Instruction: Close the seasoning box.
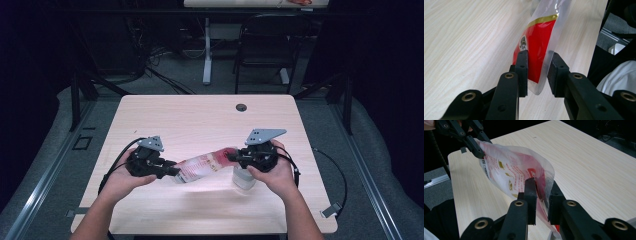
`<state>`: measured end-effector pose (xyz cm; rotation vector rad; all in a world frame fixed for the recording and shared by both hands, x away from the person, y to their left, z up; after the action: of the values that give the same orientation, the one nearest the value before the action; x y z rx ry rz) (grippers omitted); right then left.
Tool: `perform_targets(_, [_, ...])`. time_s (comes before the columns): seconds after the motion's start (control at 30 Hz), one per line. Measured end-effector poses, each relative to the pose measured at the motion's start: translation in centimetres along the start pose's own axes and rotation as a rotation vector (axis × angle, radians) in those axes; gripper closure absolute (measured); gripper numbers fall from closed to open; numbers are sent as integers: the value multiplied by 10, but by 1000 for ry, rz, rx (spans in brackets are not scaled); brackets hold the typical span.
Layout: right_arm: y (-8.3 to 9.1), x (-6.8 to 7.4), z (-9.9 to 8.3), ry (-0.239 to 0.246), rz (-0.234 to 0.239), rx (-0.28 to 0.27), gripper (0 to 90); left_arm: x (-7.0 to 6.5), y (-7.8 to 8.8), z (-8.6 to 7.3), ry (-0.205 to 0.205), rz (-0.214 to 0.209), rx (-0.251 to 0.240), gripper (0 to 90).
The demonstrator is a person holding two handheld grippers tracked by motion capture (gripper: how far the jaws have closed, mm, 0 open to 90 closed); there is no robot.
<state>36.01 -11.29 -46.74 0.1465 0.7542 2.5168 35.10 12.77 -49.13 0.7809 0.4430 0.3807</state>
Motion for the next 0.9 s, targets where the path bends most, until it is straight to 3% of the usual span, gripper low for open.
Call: perform_targets(0.9, [4, -6, -4, -23, -5, -4, 812, -2, 10, 23, -37, 20, 75, 727])
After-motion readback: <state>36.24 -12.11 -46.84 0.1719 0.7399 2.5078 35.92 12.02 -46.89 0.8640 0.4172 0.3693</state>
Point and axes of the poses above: each handheld gripper's, and its own axes: y roughly backward along the jaws, z roughly out of its top, x roughly to its left, the point moved 7 cm from there along -y, roughly forward along the jaws, and after that the axes turned 6 degrees about y, right-handed, at the moved point
